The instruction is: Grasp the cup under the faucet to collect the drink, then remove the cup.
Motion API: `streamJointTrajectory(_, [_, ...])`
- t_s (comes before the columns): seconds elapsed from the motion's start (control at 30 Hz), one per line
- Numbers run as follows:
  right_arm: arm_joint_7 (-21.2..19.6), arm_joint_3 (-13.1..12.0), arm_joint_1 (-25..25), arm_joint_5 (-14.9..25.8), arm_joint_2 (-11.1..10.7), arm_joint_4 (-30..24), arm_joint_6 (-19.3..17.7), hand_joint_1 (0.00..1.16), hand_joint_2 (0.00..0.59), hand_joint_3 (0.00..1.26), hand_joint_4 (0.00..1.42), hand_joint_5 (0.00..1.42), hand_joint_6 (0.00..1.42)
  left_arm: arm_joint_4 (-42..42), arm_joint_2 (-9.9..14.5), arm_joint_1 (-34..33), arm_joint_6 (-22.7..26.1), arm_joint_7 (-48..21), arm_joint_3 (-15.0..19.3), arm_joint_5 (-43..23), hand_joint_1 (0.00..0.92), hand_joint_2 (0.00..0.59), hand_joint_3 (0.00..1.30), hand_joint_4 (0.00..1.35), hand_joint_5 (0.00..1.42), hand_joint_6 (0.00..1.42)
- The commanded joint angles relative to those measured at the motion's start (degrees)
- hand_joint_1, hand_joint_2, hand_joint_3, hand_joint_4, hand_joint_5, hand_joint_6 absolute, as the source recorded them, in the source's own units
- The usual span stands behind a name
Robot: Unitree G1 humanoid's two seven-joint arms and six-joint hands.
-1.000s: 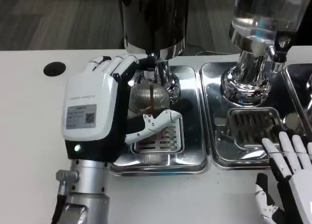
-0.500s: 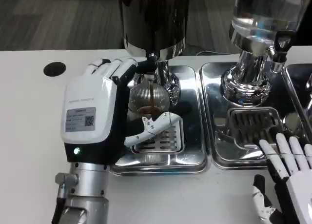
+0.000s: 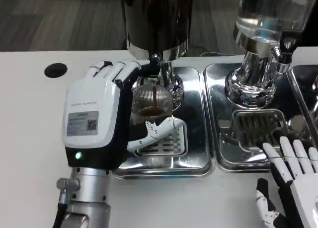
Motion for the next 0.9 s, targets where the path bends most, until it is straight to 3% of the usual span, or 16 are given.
streamJointTrajectory(0.03, [-0.2, 0.0, -0.4, 0.3, 0.3, 0.5, 0.2, 0.18, 0.555, 0.13, 0.0, 0.0, 0.0, 0.5, 0.4, 1.6, 0.4, -0.7, 0.3, 0.2, 0.0, 0.062, 0.49, 0.43, 0.49, 0.31])
streamJointTrajectory(0.13, [-0.2, 0.0, -0.5, 0.4, 0.4, 0.6, 0.2, 0.18, 0.555, 0.13, 0.0, 0.0, 0.0, 0.2, 0.3, 1.4, 0.3, -0.5, 0.3, 0.2, 0.0, 0.062, 0.47, 0.42, 0.49, 0.31])
streamJointTrajectory(0.37, [-0.2, -0.1, -0.6, 0.6, 0.5, 0.8, 0.2, 0.18, 0.555, 0.13, 0.0, 0.0, 0.0, -1.1, 0.3, 0.6, 0.4, -0.3, 1.4, 0.2, 0.0, 0.053, 0.23, 0.13, 0.32, 0.26])
streamJointTrajectory(0.47, [-0.2, -0.3, -0.6, 1.2, 0.5, 1.2, 0.0, 0.18, 0.555, 0.13, 0.0, 0.0, 0.0, -1.4, 0.3, 0.3, 0.5, -1.0, 1.9, 0.1, 0.0, 0.048, 0.2, 0.06, 0.29, 0.24])
streamJointTrajectory(0.7, [-0.3, 0.2, -0.8, 1.2, 0.6, 1.6, 0.1, 0.18, 0.555, 0.13, 0.0, 0.0, 0.0, -0.8, 0.1, 0.4, 0.4, -0.8, 2.0, 0.3, 0.0, 0.046, 0.16, 0.0, 0.23, 0.21])
streamJointTrajectory(0.9, [-0.3, -0.2, -0.8, 1.7, 0.3, 1.8, -0.2, 0.18, 0.555, 0.13, 0.0, 0.0, 0.0, -3.3, 1.5, 4.3, -0.3, -0.3, 4.1, -0.6, 0.0, 0.044, 0.13, 0.0, 0.2, 0.18])
